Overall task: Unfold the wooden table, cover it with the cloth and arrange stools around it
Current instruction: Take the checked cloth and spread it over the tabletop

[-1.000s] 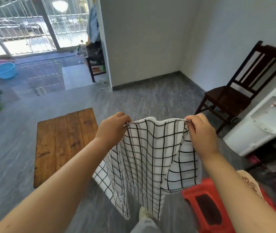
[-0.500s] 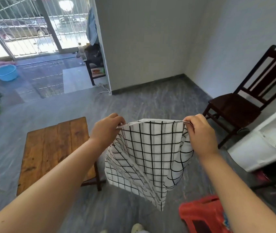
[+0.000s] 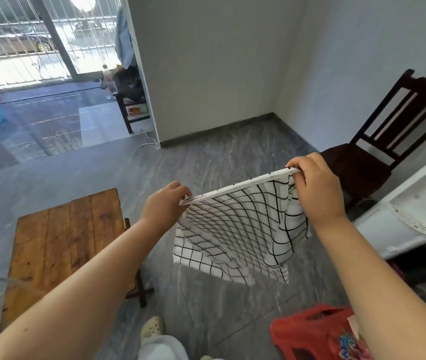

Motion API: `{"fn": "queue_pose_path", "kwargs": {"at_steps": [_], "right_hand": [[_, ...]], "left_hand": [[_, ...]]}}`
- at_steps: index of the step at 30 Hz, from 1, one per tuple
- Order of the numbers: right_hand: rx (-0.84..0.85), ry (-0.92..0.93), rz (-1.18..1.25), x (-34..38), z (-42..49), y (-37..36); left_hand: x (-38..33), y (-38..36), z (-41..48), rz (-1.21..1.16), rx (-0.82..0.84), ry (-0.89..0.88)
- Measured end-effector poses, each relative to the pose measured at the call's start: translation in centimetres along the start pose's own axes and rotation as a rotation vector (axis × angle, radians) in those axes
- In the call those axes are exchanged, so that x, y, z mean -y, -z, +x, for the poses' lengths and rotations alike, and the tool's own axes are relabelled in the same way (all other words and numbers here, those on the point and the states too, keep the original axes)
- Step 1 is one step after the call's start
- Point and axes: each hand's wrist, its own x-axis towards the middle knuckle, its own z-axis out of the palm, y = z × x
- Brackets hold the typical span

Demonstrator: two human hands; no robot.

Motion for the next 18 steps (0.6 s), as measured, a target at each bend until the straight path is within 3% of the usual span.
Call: {"fn": "queue_pose_path", "kwargs": {"at_steps": [10,18], "right_hand": [[-0.004,-0.006,-0.059,2.0,4.1,-2.8],[-0.068,-0.057,-0.092,5.5,7.1,-6.4]], "left_hand": [[3.9,-2.2,2.9,-0.058,0.098,0.037],[7.6,-4.4,4.0,-0.078,0.334,0.059]]}}
